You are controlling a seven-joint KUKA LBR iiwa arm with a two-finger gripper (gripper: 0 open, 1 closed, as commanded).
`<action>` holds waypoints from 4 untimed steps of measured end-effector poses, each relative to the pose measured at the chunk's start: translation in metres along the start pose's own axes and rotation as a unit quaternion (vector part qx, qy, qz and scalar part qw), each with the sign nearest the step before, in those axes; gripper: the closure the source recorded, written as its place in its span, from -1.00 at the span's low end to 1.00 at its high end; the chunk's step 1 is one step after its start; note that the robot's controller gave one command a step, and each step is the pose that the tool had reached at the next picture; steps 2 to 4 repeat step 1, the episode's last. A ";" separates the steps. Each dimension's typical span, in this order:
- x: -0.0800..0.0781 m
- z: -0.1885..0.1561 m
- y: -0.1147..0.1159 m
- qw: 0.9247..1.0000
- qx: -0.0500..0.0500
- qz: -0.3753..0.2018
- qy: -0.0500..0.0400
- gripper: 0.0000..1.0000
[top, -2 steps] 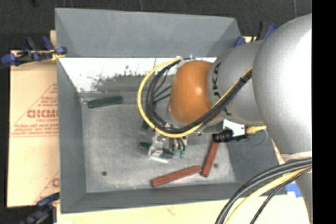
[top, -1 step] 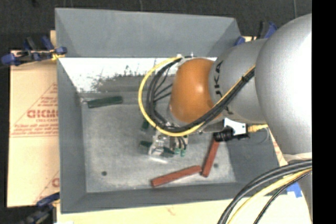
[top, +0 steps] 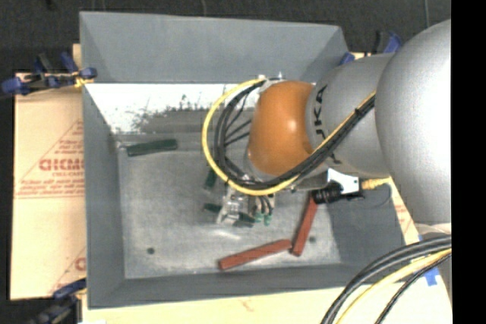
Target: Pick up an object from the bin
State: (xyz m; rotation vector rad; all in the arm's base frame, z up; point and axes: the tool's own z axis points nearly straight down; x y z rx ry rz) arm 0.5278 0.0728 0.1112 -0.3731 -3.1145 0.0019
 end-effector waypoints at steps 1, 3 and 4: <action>0.001 -0.024 0.000 1.000 0.001 0.000 0.001 1.00; 0.001 -0.024 0.000 1.000 0.001 0.000 0.001 1.00; 0.001 -0.024 0.000 1.000 0.001 0.000 0.001 1.00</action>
Offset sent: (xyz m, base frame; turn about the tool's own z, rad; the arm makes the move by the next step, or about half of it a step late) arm 0.0000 0.0001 0.0669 0.0000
